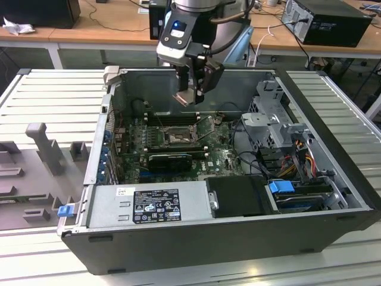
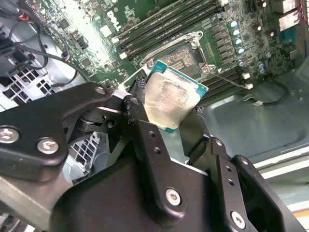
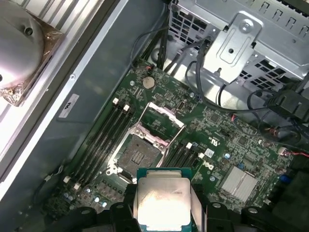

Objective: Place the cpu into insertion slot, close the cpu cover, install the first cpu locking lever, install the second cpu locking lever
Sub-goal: 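Place the cpu into insertion slot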

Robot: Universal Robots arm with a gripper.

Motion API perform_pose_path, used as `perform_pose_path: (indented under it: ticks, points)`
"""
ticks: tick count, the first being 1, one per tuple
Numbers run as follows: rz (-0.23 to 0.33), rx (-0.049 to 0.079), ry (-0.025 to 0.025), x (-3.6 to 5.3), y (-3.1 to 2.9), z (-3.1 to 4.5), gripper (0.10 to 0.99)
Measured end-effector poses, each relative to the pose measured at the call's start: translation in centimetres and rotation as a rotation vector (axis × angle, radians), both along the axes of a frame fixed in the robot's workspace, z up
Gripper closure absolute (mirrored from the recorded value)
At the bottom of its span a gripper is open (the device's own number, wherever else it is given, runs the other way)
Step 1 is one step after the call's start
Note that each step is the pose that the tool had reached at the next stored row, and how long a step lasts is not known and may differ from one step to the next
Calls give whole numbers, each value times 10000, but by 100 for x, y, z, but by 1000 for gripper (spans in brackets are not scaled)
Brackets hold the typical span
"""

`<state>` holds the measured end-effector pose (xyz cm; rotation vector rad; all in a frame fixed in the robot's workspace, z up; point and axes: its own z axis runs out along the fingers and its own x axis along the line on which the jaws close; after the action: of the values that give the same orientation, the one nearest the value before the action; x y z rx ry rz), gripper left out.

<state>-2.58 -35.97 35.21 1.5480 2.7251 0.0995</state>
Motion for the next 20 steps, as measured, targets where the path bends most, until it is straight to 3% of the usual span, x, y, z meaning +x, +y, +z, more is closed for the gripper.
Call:
perform_pose_path:
  ticks: [11,20]
  points:
    - [-895,-65,-1,0,0,-28,561]
    - [-2115,-159,0,0,0,-65,561]
